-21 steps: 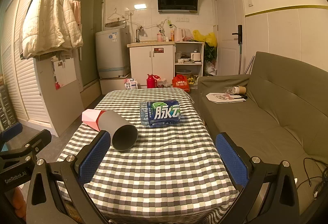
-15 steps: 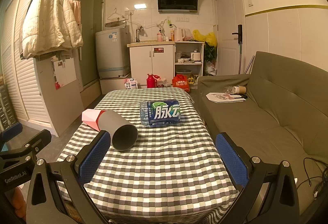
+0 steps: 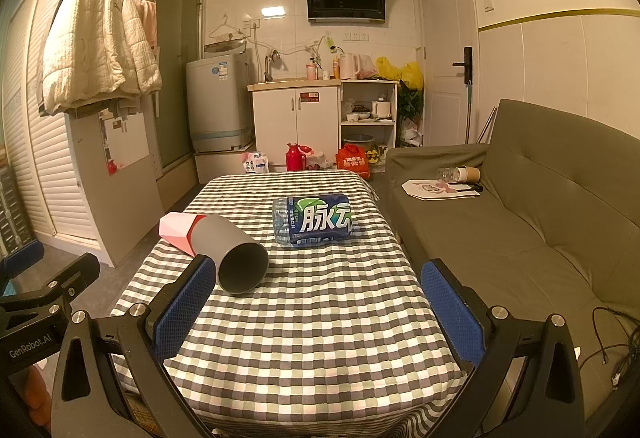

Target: Flip cup upside down

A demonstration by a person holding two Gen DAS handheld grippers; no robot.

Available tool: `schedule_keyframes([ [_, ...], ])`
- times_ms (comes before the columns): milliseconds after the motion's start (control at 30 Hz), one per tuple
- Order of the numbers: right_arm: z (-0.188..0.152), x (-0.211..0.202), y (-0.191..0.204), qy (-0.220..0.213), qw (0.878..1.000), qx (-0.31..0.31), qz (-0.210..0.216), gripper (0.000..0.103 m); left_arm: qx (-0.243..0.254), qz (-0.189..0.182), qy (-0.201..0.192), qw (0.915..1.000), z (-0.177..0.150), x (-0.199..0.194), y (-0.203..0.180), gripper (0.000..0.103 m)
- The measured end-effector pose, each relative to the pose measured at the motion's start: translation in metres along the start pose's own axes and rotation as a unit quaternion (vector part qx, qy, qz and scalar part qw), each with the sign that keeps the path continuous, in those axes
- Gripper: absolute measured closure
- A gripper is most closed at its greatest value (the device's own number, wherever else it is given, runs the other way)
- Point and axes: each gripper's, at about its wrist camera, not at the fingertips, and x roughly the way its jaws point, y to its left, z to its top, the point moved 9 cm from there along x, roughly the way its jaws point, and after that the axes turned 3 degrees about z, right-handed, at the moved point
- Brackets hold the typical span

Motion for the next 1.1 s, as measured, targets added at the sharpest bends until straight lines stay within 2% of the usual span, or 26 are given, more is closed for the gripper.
schedule_keyframes([
  [1100, -0.0020, 0.0019, -0.0006, 0.002, 1.000, 0.000, 0.000, 0.000, -0.001, -0.001, 0.003, 1.0000, -0.0027, 0.0031, 0.0013, 0.000],
])
